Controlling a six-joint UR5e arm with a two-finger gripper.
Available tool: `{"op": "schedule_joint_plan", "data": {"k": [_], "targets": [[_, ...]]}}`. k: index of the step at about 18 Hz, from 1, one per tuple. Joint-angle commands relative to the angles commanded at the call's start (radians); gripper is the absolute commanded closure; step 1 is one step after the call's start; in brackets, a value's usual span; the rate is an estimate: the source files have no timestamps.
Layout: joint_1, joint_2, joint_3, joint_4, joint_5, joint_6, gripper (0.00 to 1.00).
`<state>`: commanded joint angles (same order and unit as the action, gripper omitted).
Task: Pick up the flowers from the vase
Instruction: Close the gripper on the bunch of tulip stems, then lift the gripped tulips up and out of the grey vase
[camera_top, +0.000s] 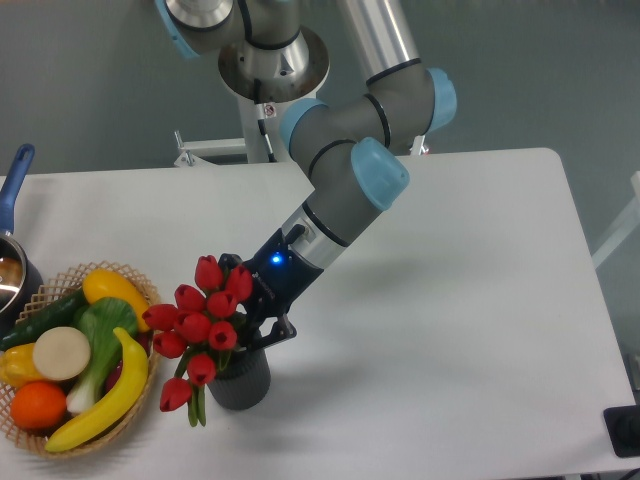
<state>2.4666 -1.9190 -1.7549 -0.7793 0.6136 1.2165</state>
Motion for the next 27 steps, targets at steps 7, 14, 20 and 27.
{"op": "schedule_joint_plan", "data": {"k": [7, 14, 20, 27], "targets": [[0.011, 0.008, 0.054, 0.0, -0.043, -0.11, 0.54], [0.015, 0.023, 0.121, 0.002, -0.046, -0.239, 0.54], [0.017, 0.04, 0.166, 0.0, -0.048, -0.33, 0.54], [0.038, 0.064, 0.169, 0.0, -0.107, -0.396, 0.54]]}}
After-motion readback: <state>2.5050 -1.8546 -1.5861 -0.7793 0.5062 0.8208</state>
